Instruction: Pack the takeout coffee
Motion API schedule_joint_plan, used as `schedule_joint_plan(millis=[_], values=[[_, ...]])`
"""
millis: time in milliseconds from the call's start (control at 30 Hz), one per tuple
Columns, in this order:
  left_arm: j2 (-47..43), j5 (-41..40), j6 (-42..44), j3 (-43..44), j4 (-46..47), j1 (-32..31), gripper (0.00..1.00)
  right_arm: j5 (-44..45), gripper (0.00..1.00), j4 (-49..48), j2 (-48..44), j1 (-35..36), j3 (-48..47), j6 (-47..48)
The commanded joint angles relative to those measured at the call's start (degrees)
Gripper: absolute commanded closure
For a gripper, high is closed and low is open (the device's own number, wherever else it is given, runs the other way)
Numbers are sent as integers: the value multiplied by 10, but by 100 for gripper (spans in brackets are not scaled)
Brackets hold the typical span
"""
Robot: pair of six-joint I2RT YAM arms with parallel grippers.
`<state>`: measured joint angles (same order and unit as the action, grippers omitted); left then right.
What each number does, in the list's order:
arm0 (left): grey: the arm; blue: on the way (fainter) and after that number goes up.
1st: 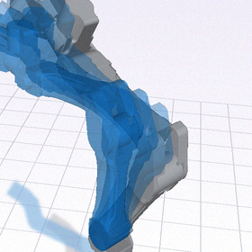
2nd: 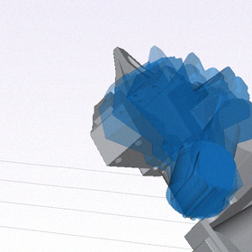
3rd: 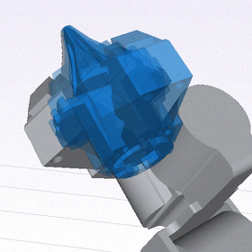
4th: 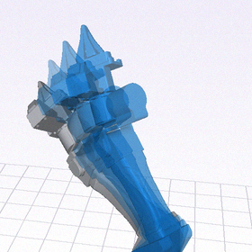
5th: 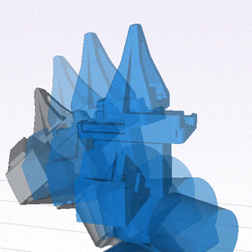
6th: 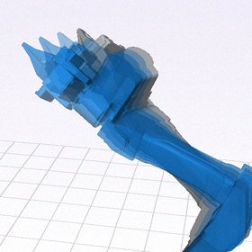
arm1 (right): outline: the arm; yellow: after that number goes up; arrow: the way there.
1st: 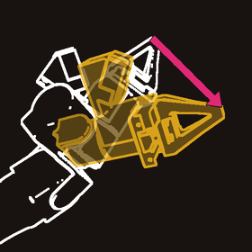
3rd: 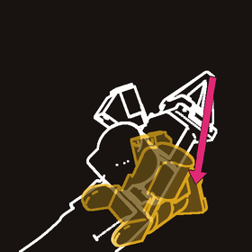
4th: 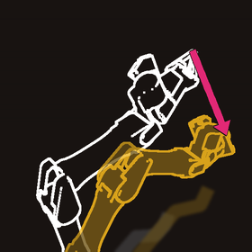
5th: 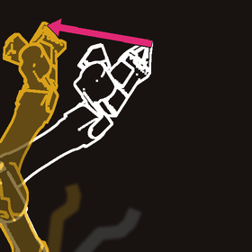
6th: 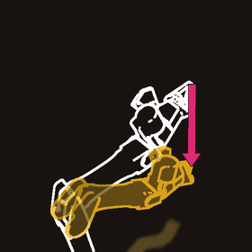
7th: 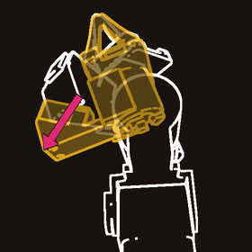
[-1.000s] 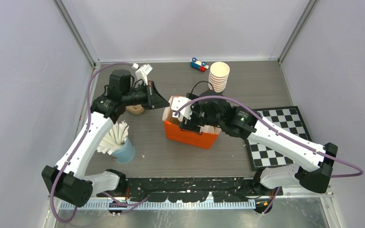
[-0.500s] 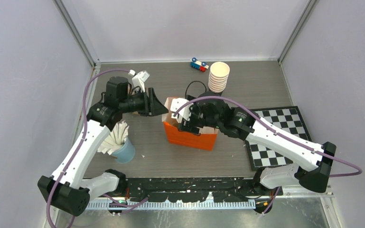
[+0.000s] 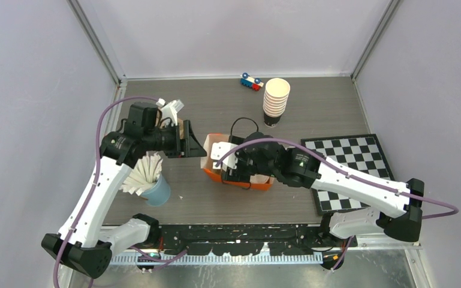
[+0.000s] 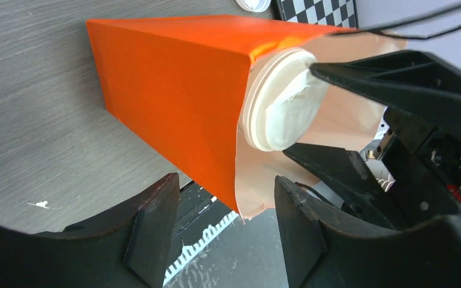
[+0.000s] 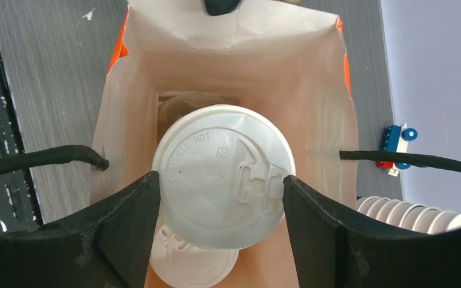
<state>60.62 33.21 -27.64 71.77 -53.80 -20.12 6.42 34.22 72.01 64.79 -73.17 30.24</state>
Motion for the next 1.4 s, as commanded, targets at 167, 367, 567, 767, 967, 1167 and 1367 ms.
schedule_joint_plan(millis=[167, 367, 567, 767, 967, 1167, 1367], values=[[-21, 34, -21, 17, -15, 3, 38, 82, 26, -57, -36, 63, 49, -11], [-28, 48, 10, 14, -61, 3, 39, 115, 26, -83, -39, 89, 78, -9], [-43, 74, 25, -1, -83, 3, 38, 135, 26, -107, -39, 107, 99, -10], [-62, 82, 27, -15, -70, 3, 35, 142, 26, -116, -37, 110, 105, 1], [-67, 82, 28, -30, -74, 3, 35, 145, 26, -120, -44, 118, 121, 2], [-77, 67, 23, -38, -77, 3, 38, 162, 26, -115, -45, 144, 130, -4], [-84, 70, 43, -51, -104, 3, 46, 189, 26, -121, -38, 164, 131, -14]])
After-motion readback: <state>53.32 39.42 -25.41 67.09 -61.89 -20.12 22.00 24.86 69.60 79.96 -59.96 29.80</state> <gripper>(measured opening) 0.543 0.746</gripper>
